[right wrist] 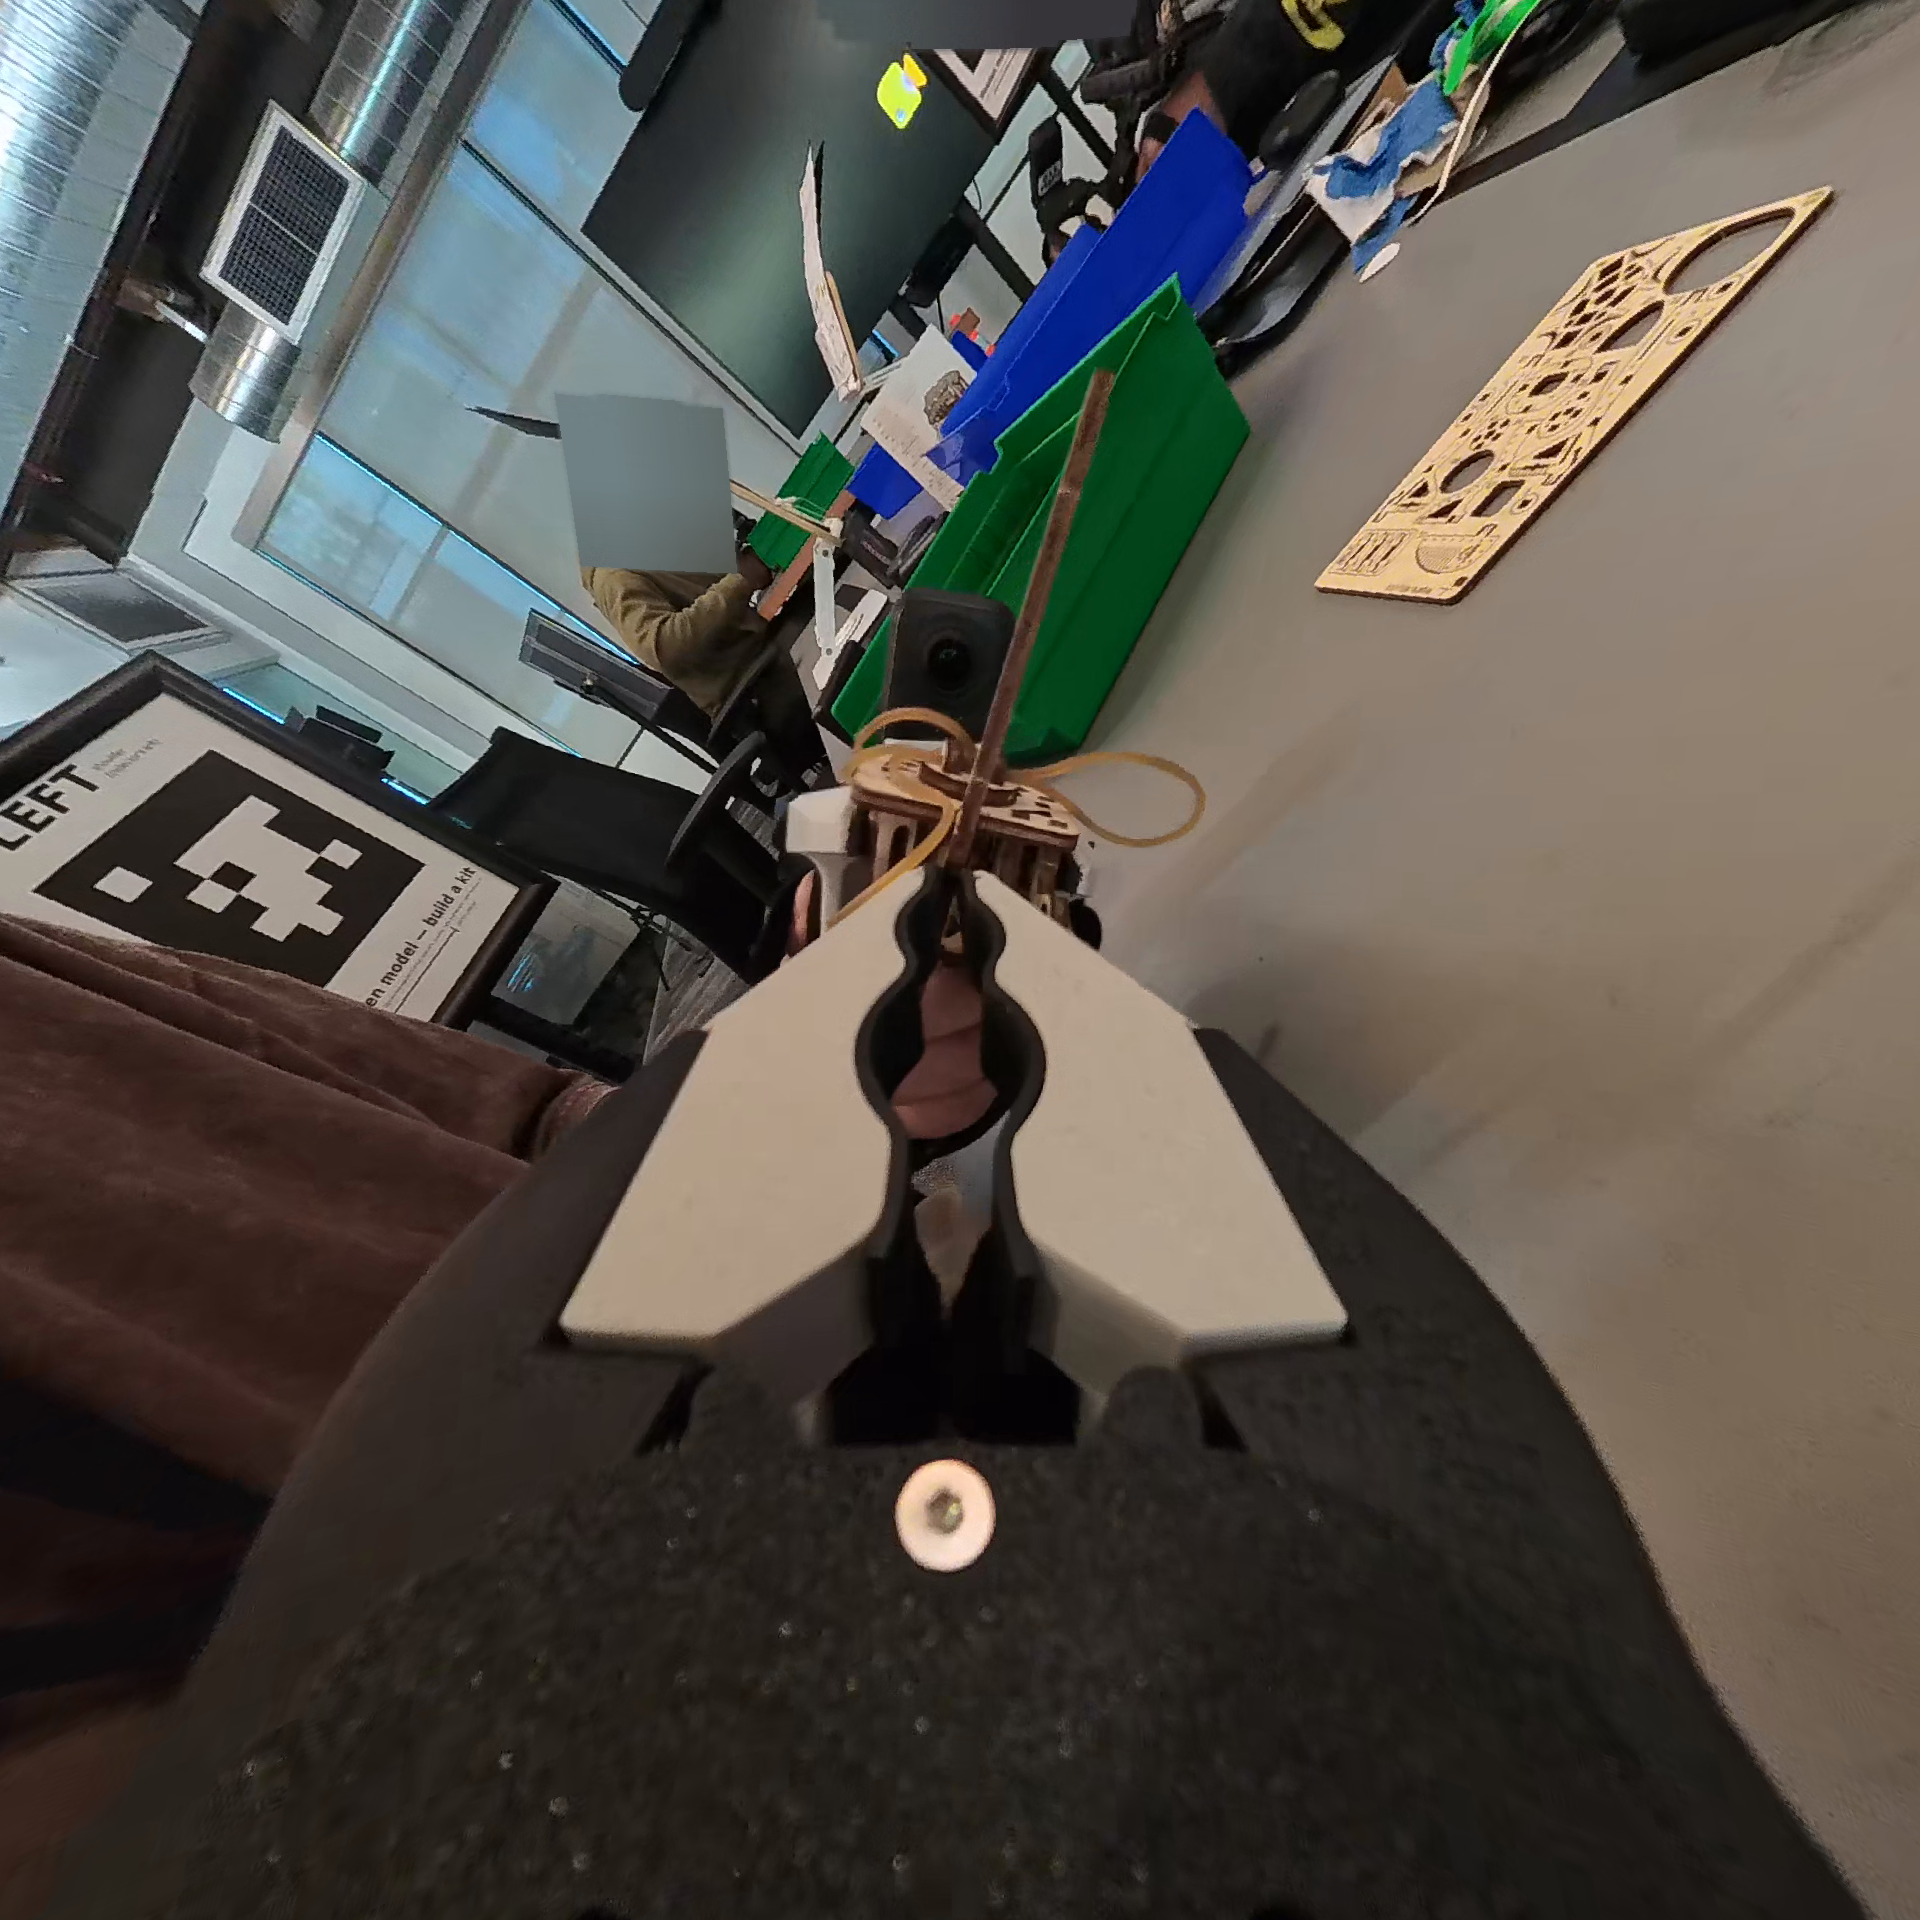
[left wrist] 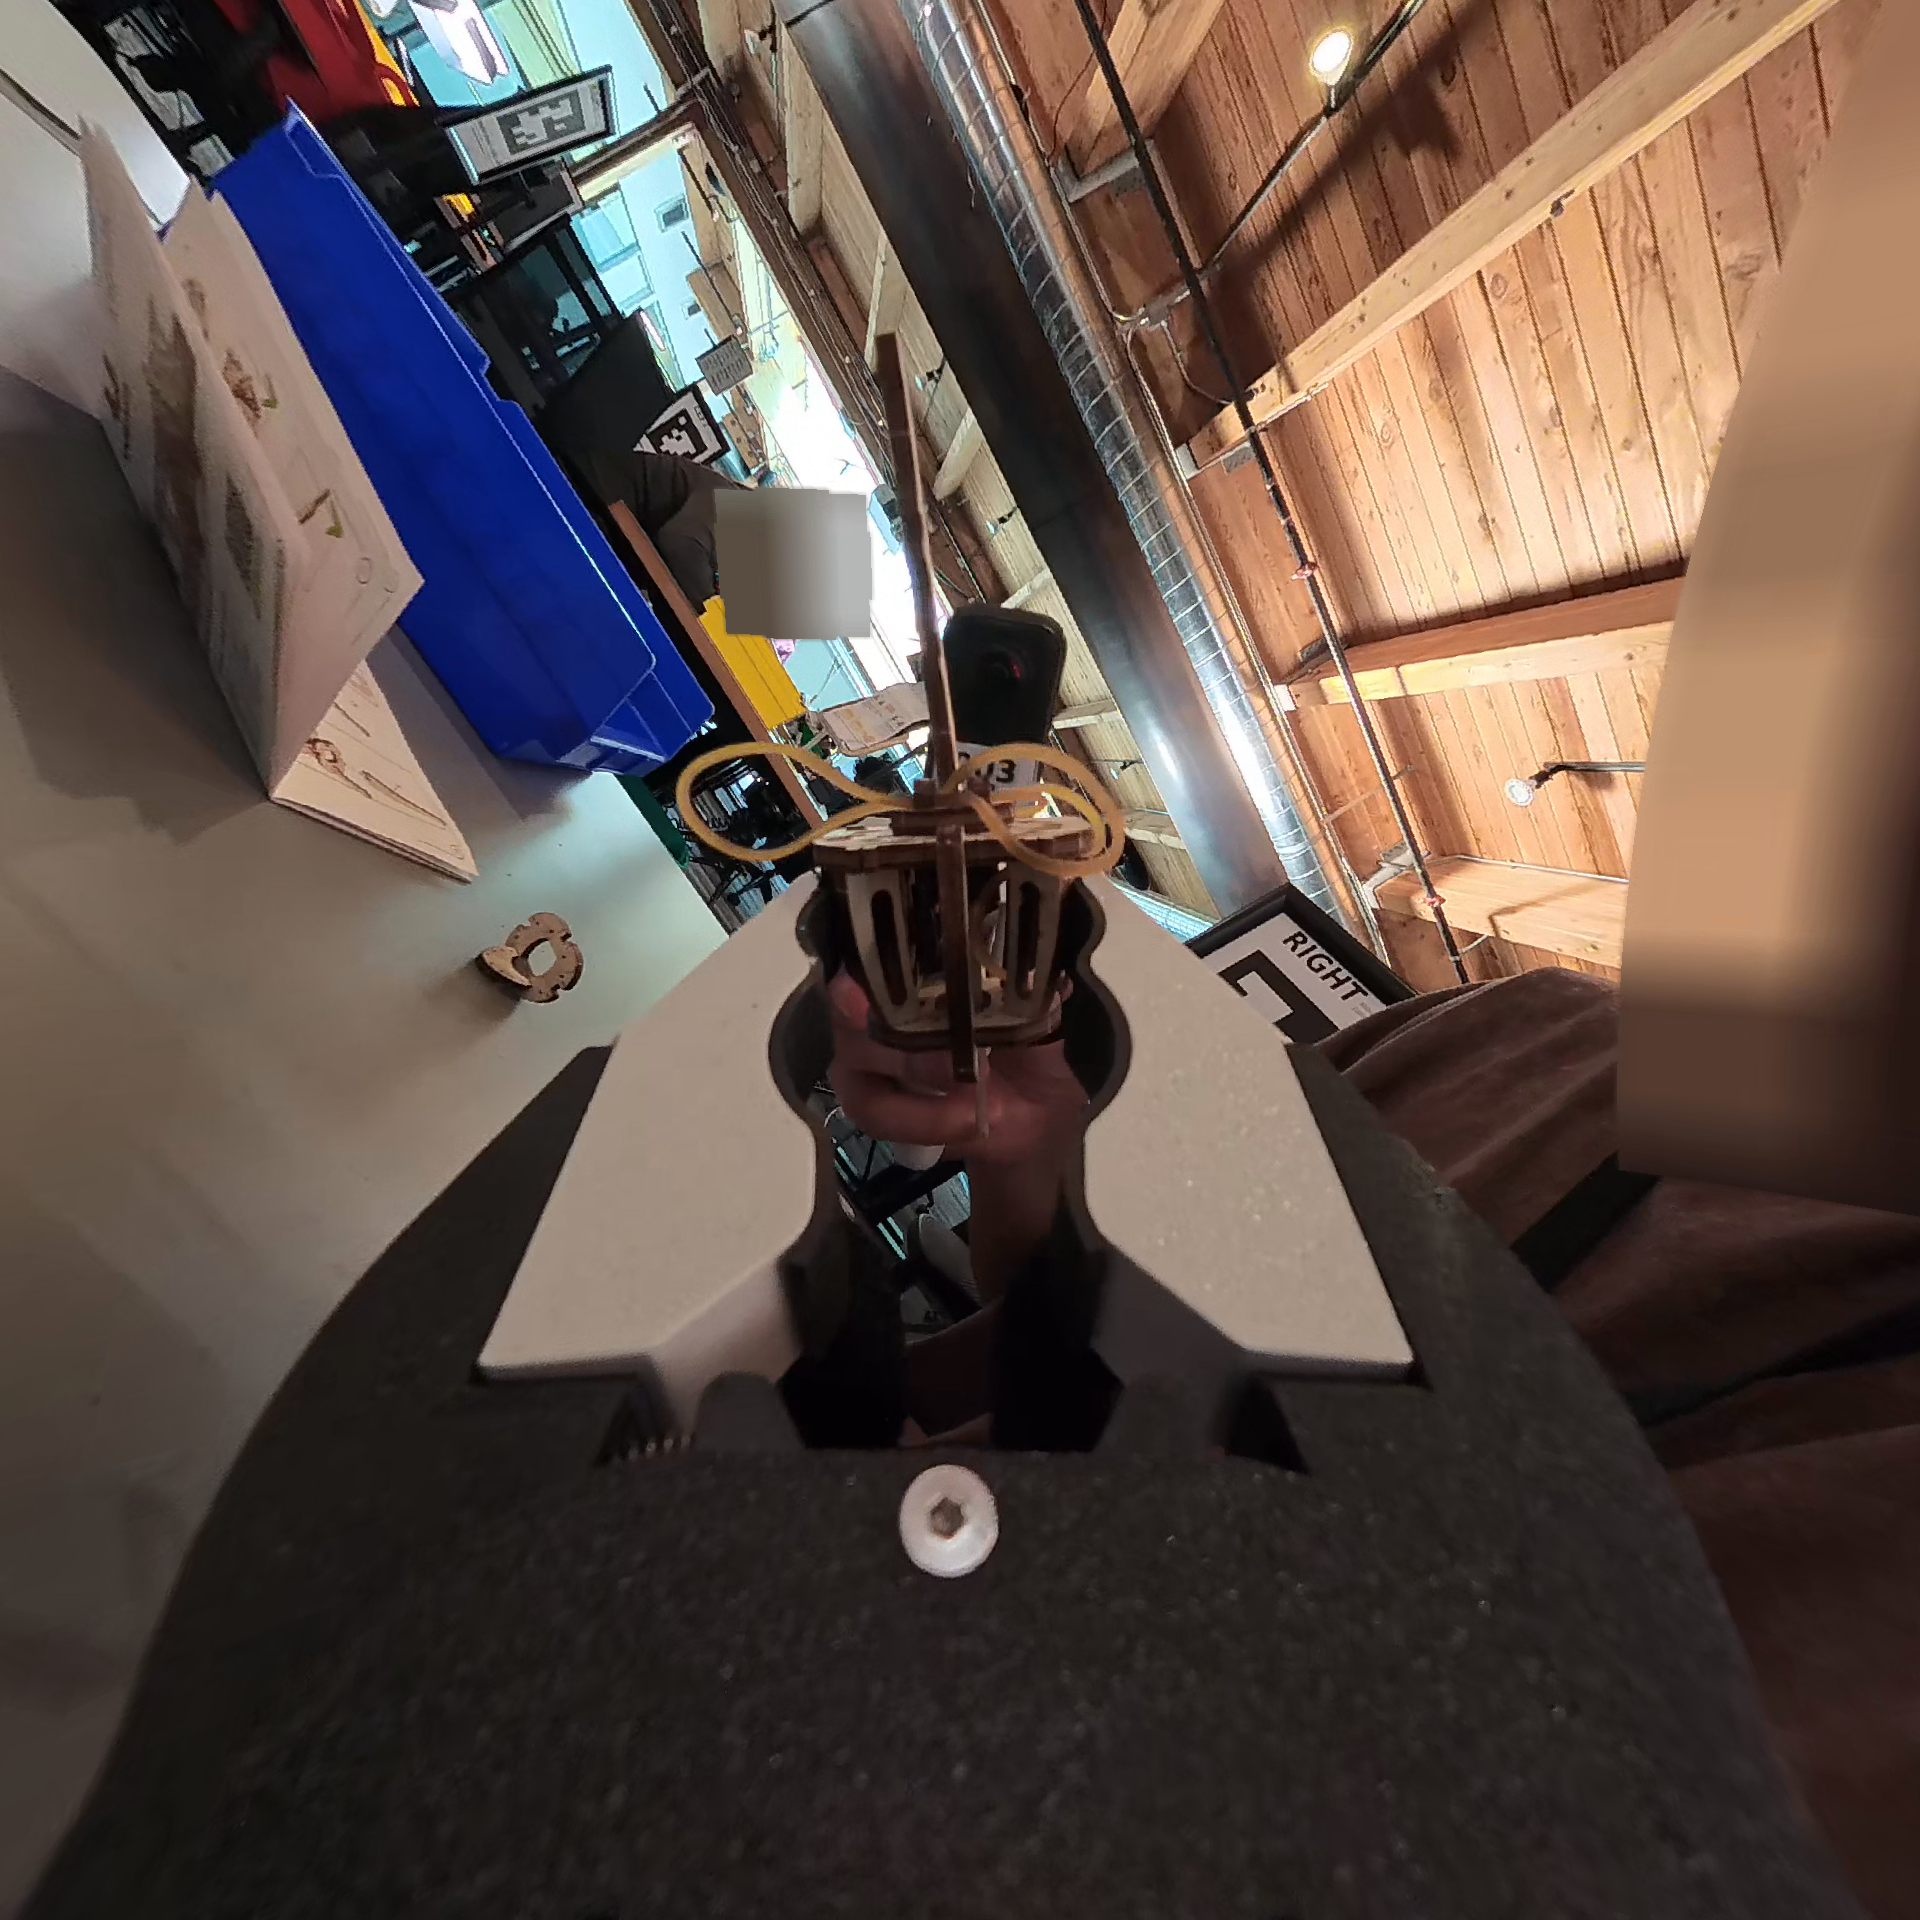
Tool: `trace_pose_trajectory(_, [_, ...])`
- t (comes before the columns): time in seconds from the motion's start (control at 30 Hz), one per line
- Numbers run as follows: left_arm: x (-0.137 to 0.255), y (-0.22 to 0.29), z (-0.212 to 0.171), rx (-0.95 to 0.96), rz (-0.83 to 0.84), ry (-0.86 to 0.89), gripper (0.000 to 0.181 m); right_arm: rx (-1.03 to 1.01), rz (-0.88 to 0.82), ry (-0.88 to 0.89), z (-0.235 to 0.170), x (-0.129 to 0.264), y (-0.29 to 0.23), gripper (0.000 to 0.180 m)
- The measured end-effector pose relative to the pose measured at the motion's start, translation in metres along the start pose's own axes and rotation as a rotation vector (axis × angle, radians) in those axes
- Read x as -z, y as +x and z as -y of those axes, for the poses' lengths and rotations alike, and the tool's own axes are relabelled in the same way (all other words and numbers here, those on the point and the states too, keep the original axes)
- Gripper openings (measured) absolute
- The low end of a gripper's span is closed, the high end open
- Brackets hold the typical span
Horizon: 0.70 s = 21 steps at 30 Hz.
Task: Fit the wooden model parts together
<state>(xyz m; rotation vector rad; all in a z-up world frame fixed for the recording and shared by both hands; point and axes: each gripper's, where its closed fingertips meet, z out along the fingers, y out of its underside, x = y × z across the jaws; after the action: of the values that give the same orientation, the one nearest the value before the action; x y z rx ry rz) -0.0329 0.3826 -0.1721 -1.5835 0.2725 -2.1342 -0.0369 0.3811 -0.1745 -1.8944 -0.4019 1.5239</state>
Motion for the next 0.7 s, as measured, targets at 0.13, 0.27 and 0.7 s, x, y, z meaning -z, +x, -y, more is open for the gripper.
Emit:
trace_pose_trajectory(0.13, [0.0007, -0.0024, 0.0012, 0.032, -0.003, 0.031, 0.04, 0.028, -0.021, 0.025, -0.0002, -0.0012, 0.0019, 0.001])
trace_pose_trajectory(0.27, [-0.0001, -0.0041, 0.0012, 0.054, -0.004, 0.063, 0.039, 0.015, -0.021, 0.058, 0.0005, -0.0007, 0.0035, 0.001])
trace_pose_trajectory(0.7, [-0.0008, -0.0036, 0.0041, 0.258, -0.126, 0.134, 0.039, 0.149, -0.064, 0.055, 0.0026, -0.0011, 0.0016, 0.0])
